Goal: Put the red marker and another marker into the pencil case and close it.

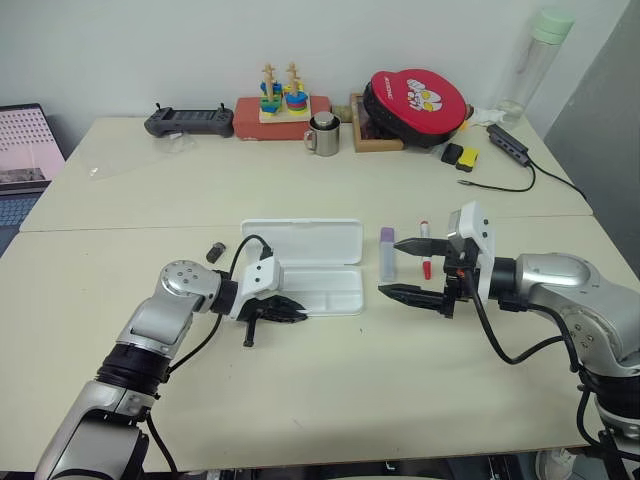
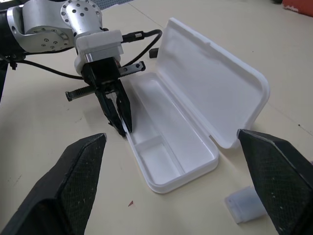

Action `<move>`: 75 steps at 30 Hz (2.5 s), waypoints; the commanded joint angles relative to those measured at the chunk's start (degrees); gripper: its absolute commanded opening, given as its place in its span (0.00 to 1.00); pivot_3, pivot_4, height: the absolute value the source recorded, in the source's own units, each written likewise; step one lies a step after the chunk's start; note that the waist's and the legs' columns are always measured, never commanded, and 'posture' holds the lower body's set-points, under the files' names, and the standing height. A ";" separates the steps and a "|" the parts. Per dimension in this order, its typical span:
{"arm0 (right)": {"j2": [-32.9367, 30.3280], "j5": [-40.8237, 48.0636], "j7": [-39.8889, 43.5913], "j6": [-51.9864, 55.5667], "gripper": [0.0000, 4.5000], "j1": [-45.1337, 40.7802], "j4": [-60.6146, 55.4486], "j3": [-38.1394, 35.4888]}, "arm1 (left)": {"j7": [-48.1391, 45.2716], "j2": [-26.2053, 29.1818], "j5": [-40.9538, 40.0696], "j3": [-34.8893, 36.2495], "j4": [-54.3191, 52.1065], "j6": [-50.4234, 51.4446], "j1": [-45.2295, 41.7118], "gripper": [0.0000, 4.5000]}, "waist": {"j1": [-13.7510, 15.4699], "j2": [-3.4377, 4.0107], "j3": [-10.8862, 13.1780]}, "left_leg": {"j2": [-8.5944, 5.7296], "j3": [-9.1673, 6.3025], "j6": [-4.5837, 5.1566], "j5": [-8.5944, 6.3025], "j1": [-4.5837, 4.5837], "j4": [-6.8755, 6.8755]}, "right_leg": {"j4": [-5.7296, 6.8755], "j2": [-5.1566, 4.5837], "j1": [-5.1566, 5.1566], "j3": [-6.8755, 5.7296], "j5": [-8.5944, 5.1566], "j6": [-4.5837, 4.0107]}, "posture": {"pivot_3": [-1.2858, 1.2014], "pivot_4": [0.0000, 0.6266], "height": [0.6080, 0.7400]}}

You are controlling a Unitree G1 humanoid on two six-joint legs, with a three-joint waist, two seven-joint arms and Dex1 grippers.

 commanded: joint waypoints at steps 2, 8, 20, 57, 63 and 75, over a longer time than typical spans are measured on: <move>1.12 -3.19 -6.30 1.61 1.00 -1.30 1.51 -1.13 | 1.11 0.54 -1.12 0.39 -3.67 2.80 1.56 0.34 | -0.01 0.00 0.00 | 0.00 0.01 0.00 0.00 0.00 0.00 | 0.01 0.00 0.00 0.00 0.00 0.00 | 0.52 0.24 1.00; 6.42 -9.82 -20.94 6.83 1.00 -2.78 5.13 -2.41 | 6.31 -1.86 -11.09 6.50 -16.13 13.95 0.88 0.62 | 0.08 0.00 0.00 | 0.01 -0.05 0.00 0.00 -0.11 0.08 | 0.03 0.00 -0.06 0.09 0.02 -0.02 | 0.52 0.24 1.00; 21.99 -23.16 -42.49 11.99 0.96 -2.89 15.26 -0.94 | 22.84 -12.73 -15.79 6.87 -24.28 21.45 -2.98 1.00 | -0.74 0.02 -0.02 | -0.01 0.03 0.00 0.00 -0.54 0.62 | 0.14 0.02 -0.32 0.17 0.26 0.05 | 0.52 0.24 1.00; 19.07 -17.83 4.79 -14.89 0.06 -22.90 21.03 17.50 | 25.69 4.60 -24.83 37.16 -33.53 25.02 30.05 1.00 | -1.75 0.12 -0.06 | 0.02 -0.10 0.00 0.00 -0.52 0.52 | -0.03 0.14 -0.35 0.16 0.30 0.03 | 0.52 0.24 1.00; 22.35 -25.27 9.83 -21.85 0.06 -25.20 34.09 26.10 | 26.49 4.68 -24.41 37.46 -34.22 23.46 33.27 1.00 | -0.76 0.11 -0.06 | 0.00 -0.14 0.00 0.00 -0.53 0.56 | -0.01 0.08 -0.31 0.11 0.33 0.00 | 0.52 0.24 1.00; 27.20 -31.46 11.40 -30.08 0.06 -28.26 48.91 25.35 | 29.29 4.30 -27.63 35.13 -37.19 25.48 30.95 1.00 | -1.67 0.13 -0.05 | 0.04 -0.11 -0.01 0.00 -0.52 0.52 | 0.02 0.11 -0.39 0.11 0.34 -0.02 | 0.52 0.24 1.00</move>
